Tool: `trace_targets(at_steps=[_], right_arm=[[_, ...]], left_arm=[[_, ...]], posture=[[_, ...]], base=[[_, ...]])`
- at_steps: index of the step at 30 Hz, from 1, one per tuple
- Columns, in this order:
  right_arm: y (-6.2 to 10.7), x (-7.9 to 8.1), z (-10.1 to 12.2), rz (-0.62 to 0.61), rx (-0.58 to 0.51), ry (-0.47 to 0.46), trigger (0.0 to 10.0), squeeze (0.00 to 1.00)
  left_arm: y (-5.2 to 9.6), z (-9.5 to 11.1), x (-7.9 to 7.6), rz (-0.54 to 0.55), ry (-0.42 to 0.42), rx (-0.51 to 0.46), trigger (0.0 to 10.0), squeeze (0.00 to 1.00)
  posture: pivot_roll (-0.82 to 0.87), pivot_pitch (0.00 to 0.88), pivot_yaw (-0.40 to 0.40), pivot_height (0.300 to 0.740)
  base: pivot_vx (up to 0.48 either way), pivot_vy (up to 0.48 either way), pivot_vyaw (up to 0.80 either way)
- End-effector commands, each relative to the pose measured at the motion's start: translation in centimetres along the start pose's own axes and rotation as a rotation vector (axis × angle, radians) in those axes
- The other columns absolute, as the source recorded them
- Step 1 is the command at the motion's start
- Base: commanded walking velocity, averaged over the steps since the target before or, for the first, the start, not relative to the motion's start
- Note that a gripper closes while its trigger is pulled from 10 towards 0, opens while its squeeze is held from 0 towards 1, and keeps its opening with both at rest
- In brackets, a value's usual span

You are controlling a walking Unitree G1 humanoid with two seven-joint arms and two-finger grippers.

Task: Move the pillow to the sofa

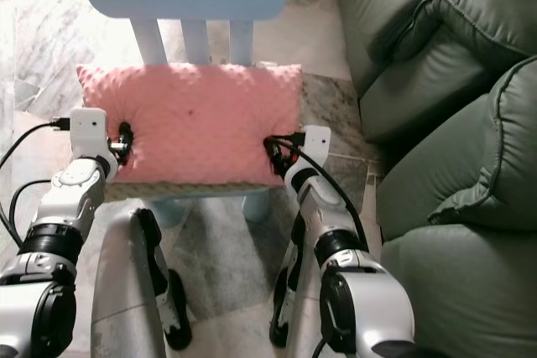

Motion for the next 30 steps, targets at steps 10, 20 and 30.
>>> trace_targets(at_steps=[10, 20, 30], right_arm=[[0.3, 0.2, -1.7, -0.013, 0.065, -0.020, 0.0, 0.00], [0.4, -1.2, -1.3, -0.055, 0.067, -0.037, 0.0, 0.00], [0.1, -3.1, 0.2, -0.141, 0.056, -0.027, 0.0, 0.00]], left_arm=[[0.1, -2.5, -0.5, -0.028, 0.012, 0.080, 0.0, 0.00], [0.1, -2.3, -0.9, -0.041, 0.029, 0.069, 0.0, 0.00], [-0.4, -1.1, -2.1, -0.064, 0.067, 0.037, 0.0, 0.00]], posture=[[0.01, 0.337, -0.107, 0.500], [0.01, 0.338, -0.107, 0.500], [0.00, 0.294, -0.108, 0.500]], base=[[0.000, 0.000, 0.00], [0.000, 0.000, 0.00], [0.000, 0.000, 0.00]])
Point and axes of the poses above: a point about 5 cm out from each wrist's last joint towards the gripper, its own y axis pointing back from the gripper into the wrist, its own z axis along the axis of the wrist's last joint, x = y × z, the point moved 5 cm from there along -y, pointing out of the wrist towards the gripper, and after that the axes turned 10 degrees about y, right-handed, at the moved point
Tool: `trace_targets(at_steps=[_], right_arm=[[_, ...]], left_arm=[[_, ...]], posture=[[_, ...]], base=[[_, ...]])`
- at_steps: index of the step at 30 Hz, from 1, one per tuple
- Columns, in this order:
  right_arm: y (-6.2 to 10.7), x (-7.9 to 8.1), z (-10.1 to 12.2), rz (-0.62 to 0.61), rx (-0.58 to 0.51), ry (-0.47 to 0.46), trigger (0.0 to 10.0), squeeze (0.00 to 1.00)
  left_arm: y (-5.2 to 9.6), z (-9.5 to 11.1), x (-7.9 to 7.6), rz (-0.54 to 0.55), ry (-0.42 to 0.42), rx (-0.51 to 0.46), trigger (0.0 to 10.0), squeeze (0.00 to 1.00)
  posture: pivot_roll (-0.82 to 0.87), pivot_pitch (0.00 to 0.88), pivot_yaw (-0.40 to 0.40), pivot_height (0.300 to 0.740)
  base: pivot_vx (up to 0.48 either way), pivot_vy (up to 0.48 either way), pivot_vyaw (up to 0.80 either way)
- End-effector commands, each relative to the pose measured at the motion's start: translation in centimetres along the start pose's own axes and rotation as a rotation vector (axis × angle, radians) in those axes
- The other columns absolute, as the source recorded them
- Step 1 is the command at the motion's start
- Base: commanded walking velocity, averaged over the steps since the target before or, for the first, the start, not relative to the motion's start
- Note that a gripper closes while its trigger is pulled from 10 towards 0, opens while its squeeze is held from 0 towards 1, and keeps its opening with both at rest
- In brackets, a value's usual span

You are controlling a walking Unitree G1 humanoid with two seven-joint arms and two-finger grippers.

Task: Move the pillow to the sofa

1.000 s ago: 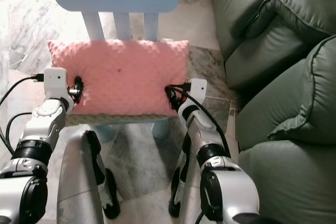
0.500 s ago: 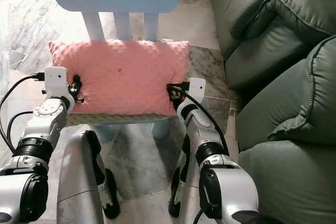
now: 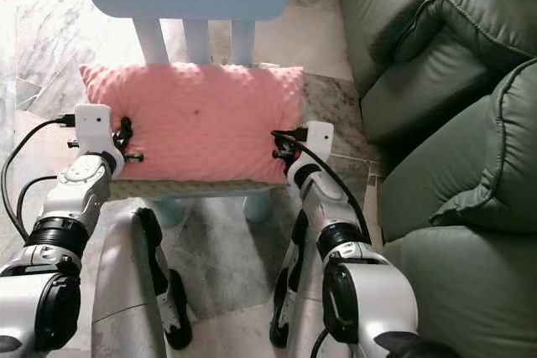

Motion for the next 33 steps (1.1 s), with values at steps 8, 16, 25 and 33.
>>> trace_targets(at_steps=[8, 16, 25, 33], right_arm=[[-0.3, -1.4, 1.5, -0.037, -0.004, 0.014, 0.0, 0.00], [-1.0, -1.0, 4.4, 0.006, -0.062, 0.077, 0.0, 0.00], [0.0, -0.4, 5.7, 0.166, -0.150, 0.311, 0.0, 0.00], [3.1, -3.1, 4.1, 0.043, -0.242, 0.316, 0.0, 0.00]], left_arm=[[-0.7, 0.6, -0.8, -0.013, 0.028, 0.015, 0.0, 0.00], [-1.3, 4.4, -1.3, 0.002, 0.024, -0.106, 0.0, 0.00], [0.0, 5.0, -2.8, -0.106, -0.041, -0.213, 0.0, 0.00], [2.7, -0.1, -1.2, -0.068, -0.046, -0.177, 0.0, 0.00]], posture=[[0.00, 0.200, -0.107, 0.500], [0.01, 0.093, -0.095, 0.500], [0.03, 0.000, -0.024, 0.500], [0.04, 0.000, -0.018, 0.500]], base=[[0.000, 0.000, 0.00], [0.000, 0.000, 0.00], [0.000, 0.000, 0.00], [0.000, 0.000, 0.00]])
Point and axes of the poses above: a point about 5 cm out from each wrist's last joint towards the gripper, its own y axis pointing back from the gripper into the wrist, its own z axis along the axis of the wrist's last joint, x = y × z, the point moved 5 cm from there along -y, pointing out of the wrist towards the gripper, and after that the axes turned 10 degrees about y, right-handed, at the moved point
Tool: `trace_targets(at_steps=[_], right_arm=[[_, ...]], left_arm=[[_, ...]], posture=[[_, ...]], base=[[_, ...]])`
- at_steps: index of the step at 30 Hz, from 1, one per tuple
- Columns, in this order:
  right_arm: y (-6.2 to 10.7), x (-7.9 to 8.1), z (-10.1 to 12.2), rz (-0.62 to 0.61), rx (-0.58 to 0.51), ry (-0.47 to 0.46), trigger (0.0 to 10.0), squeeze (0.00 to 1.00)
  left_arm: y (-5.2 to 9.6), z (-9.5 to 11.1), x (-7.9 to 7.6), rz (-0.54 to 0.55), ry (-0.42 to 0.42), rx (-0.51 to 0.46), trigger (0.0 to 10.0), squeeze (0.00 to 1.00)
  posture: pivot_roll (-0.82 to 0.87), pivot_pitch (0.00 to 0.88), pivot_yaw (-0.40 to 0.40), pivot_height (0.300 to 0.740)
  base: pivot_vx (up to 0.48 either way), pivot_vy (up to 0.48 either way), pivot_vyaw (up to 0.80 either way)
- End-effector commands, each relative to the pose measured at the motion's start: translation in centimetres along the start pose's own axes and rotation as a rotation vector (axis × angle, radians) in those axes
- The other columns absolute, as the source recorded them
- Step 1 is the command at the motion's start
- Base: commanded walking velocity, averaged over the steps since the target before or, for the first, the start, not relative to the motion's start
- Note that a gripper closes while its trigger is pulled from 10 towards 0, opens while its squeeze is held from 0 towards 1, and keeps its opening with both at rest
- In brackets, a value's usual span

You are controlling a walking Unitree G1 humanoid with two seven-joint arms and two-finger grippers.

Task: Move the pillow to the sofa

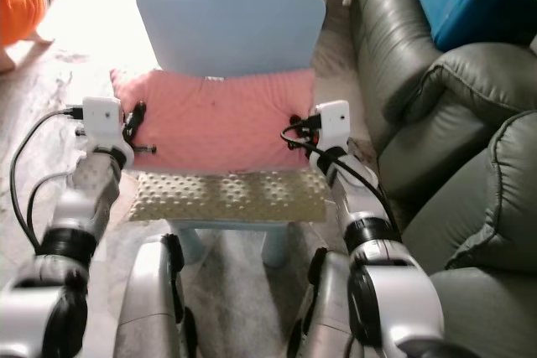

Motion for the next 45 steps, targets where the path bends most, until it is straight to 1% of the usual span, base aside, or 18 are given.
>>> trace_targets(at_steps=[1, 2, 3, 5, 6, 8, 9, 10, 13, 15, 16, 17, 19, 20, 22, 25, 27, 45], right_arm=[[2.0, -1.4, 0.4, -0.132, -0.062, -0.039, 0.0, 0.00], [2.0, -1.4, 0.4, -0.132, -0.062, -0.039, 0.0, 0.00], [3.2, -1.6, 0.0, -0.183, -0.070, -0.050, 0.0, 0.00], [4.2, -1.4, 0.0, -0.203, -0.082, -0.023, 0.0, 0.00], [5.1, -1.2, -0.2, -0.238, -0.081, -0.036, 0.0, 0.00], [5.5, -0.9, -0.3, -0.246, -0.081, -0.035, 0.0, 0.00], [6.1, -0.4, -0.3, -0.248, -0.088, -0.031, 0.0, 0.00], [6.1, -0.4, -0.3, -0.248, -0.088, -0.031, 0.0, 0.00], [7.2, 0.4, 0.0, -0.235, -0.088, -0.021, 0.0, 0.00], [7.9, 0.5, 0.3, -0.234, -0.088, -0.011, 0.0, 0.00], [7.9, 0.5, 0.3, -0.234, -0.088, -0.011, 0.0, 0.00], [8.9, 0.5, 0.6, -0.251, -0.077, -0.015, 0.0, 0.00], [9.1, 0.5, 0.6, -0.255, -0.072, -0.016, 0.0, 0.00], [9.6, 0.5, 0.5, -0.270, -0.061, -0.017, 0.0, 0.00], [9.6, 0.7, 0.3, -0.279, -0.049, -0.028, 0.0, 0.00], [9.5, 0.8, 0.4, -0.279, -0.046, -0.035, 0.0, 0.00], [9.1, 0.9, 0.8, -0.278, -0.046, -0.039, 0.0, 0.00], [9.0, 0.3, 1.1, -0.299, -0.018, -0.063, 0.0, 0.00]], left_arm=[[1.1, 1.4, 0.3, 0.010, -0.026, -0.081, 0.0, 0.00], [1.1, 1.4, 0.3, 0.010, -0.026, -0.081, 0.0, 0.00], [1.9, 1.4, 0.7, 0.018, -0.035, -0.107, 0.0, 0.00], [2.7, 1.7, 1.0, 0.028, -0.048, -0.133, 0.0, 0.00], [3.5, 2.0, 1.3, 0.035, -0.059, -0.163, 0.0, 0.00], [3.9, 2.0, 1.5, 0.044, -0.051, -0.167, 0.0, 0.00], [4.6, 2.0, 1.8, 0.062, -0.027, -0.163, 0.0, 0.00], [4.6, 2.0, 1.8, 0.062, -0.027, -0.163, 0.0, 0.00], [6.3, 3.0, 1.3, 0.062, -0.021, -0.204, 0.0, 0.00], [7.5, 3.3, 0.4, 0.032, -0.031, -0.219, 0.0, 0.00], [7.5, 3.3, 0.4, 0.032, -0.031, -0.219, 0.0, 0.00], [8.7, 2.8, -0.6, -0.003, -0.044, -0.205, 0.0, 0.00], [9.1, 2.5, -0.7, -0.009, -0.050, -0.197, 0.0, 0.00], [9.8, 1.1, -0.8, -0.005, -0.041, -0.149, 0.0, 0.00], [10.1, 0.5, -1.0, 0.003, -0.018, -0.121, 0.0, 0.00], [10.2, 0.6, -1.5, -0.005, -0.009, -0.120, 0.0, 0.00], [10.0, 1.1, -2.1, -0.018, -0.004, -0.123, 0.0, 0.00], [9.7, 0.4, -2.9, -0.045, -0.020, -0.072, 0.0, 0.00]], posture=[[0.05, 0.000, -0.019, 0.500], [0.05, 0.000, -0.019, 0.500], [0.05, 0.000, -0.017, 0.500], [0.04, 0.000, -0.013, 0.500], [0.02, 0.000, -0.009, 0.500], [0.02, 0.000, -0.009, 0.500], [0.01, 0.000, -0.005, 0.500], [0.01, 0.000, -0.005, 0.500], [0.01, 0.000, -0.006, 0.500], [0.02, 0.000, -0.003, 0.500], [0.02, 0.000, -0.003, 0.500], [0.02, 0.000, -0.005, 0.500], [0.02, 0.000, -0.005, 0.500], [0.01, 0.000, -0.004, 0.500], [0.01, 0.000, -0.006, 0.500], [0.01, 0.000, -0.008, 0.500], [0.00, 0.000, -0.008, 0.515], [-0.02, 0.000, 0.002, 0.620]], base=[[0.000, 0.000, 0.00], [0.000, 0.000, 0.00], [0.000, 0.000, 0.00], [0.000, 0.000, 0.00], [0.000, 0.000, 0.00], [0.000, 0.000, 0.00], [0.000, 0.000, 0.00], [0.000, 0.000, 0.00], [0.000, 0.000, 0.00], [0.000, 0.000, 0.00], [0.000, 0.000, 0.00], [0.000, 0.000, 0.00], [0.000, 0.000, 0.00], [0.000, 0.000, 0.00], [0.000, 0.000, 0.00], [0.000, 0.000, 0.00], [0.000, 0.000, 0.00], [0.000, 0.000, 0.00]])
Point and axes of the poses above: a point about 5 cm out from each wrist's last joint towards the gripper, its own y axis pointing back from the gripper into the wrist, its own z axis along the axis of the wrist's last joint, x = y × z, the point moved 5 cm from there along -y, pointing out of the wrist towards the gripper, and after that the axes turned 10 degrees about y, right-handed, at the moved point
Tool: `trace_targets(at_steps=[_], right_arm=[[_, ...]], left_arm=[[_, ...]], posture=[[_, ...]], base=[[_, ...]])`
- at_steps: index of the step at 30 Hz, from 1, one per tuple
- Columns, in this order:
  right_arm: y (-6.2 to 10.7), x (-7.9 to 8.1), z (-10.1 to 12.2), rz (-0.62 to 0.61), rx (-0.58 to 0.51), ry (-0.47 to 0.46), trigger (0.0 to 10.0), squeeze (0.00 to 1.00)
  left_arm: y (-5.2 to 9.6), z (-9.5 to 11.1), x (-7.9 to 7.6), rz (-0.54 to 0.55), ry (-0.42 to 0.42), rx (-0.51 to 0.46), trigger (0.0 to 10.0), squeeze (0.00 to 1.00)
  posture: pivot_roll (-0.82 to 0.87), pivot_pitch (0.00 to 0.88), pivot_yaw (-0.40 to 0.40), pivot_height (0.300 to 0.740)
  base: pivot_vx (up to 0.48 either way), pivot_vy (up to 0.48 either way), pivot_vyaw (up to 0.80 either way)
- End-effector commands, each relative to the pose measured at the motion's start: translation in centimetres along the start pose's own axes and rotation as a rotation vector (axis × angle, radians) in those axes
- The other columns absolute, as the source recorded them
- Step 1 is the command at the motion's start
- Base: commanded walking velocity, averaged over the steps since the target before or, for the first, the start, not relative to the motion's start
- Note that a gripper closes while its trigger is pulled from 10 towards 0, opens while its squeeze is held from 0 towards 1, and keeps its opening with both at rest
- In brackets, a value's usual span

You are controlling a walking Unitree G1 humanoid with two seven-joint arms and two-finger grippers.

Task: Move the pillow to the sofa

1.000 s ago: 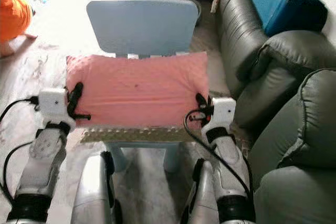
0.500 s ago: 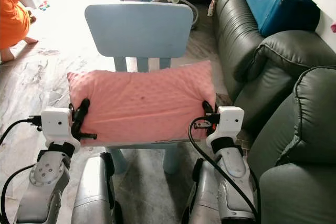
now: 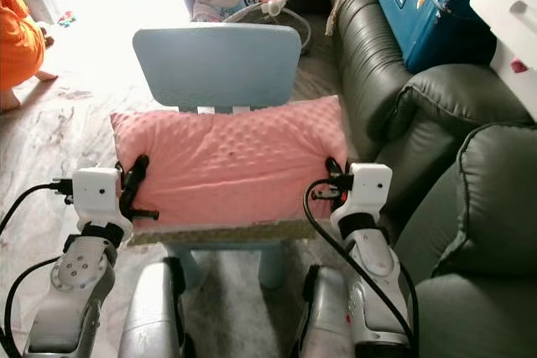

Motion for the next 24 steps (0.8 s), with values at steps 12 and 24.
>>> trace_targets(at_steps=[12, 24], right_arm=[[-0.2, -0.2, 0.8, -0.002, 0.011, 0.004, 10.0, 0.00], [-0.4, -0.3, 1.3, 0.008, -0.001, 0.008, 10.0, 0.00]], left_arm=[[-0.6, 0.3, -0.6, -0.013, 0.008, 0.001, 0.0, 0.00], [-0.8, 0.2, -1.2, -0.022, 0.016, 0.000, 0.0, 0.00]], posture=[[-0.03, 0.000, 0.002, 0.655], [-0.03, 0.000, -0.003, 0.705]], base=[[0.000, 0.000, 0.00], [0.000, 0.000, 0.00]])
Point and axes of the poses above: a point about 5 cm out from each wrist's last joint towards the gripper, its own y axis pointing back from the gripper into the wrist, its own z axis along the axis of the wrist's last joint, x = y × z, the point moved 5 cm from there along -y, pointing out of the wrist towards the gripper, and after that the axes turned 10 degrees about y, right-handed, at the moved point
